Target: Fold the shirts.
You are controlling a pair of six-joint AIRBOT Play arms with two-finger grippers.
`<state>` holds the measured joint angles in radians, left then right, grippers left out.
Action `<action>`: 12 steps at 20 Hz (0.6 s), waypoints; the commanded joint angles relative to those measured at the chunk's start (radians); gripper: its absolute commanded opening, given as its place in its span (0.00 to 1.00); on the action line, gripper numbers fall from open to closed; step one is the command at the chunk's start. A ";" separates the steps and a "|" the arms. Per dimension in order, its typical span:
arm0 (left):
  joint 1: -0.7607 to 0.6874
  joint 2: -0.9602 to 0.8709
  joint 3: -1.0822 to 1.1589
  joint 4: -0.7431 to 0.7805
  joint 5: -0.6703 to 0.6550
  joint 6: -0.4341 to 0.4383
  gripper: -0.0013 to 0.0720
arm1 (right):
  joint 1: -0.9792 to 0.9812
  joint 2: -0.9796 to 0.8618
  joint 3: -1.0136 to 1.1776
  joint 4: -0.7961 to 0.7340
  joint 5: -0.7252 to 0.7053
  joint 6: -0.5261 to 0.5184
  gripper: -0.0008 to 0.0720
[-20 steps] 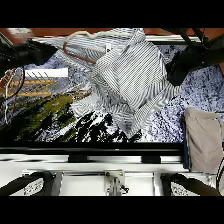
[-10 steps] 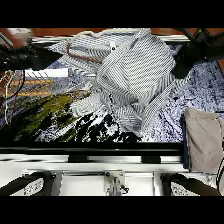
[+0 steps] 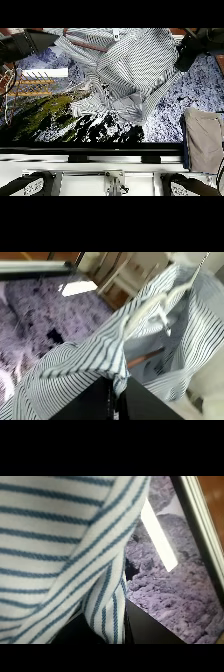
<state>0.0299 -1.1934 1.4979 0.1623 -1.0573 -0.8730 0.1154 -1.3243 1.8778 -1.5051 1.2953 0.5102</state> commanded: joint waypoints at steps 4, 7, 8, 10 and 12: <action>-0.084 -0.018 0.000 -0.103 0.093 -0.011 0.09 | 0.048 -0.001 0.000 -0.060 0.021 -0.060 0.11; -0.208 -0.058 0.000 -0.103 0.193 0.010 0.09 | 0.108 -0.001 0.000 -0.112 0.021 -0.038 0.11; -0.239 -0.071 0.000 -0.103 0.197 0.026 0.09 | 0.119 0.000 0.000 -0.119 0.023 -0.016 0.11; -0.286 -0.089 0.000 -0.095 0.190 0.027 0.09 | 0.132 0.000 0.000 -0.114 0.039 0.053 0.11; -0.320 -0.093 0.000 -0.093 0.160 0.057 0.09 | 0.132 0.000 0.000 -0.064 0.067 0.115 0.11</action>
<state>-0.2272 -1.2701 1.4982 0.0658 -0.8890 -0.8524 0.2314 -1.3247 1.8778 -1.6024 1.3323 0.5373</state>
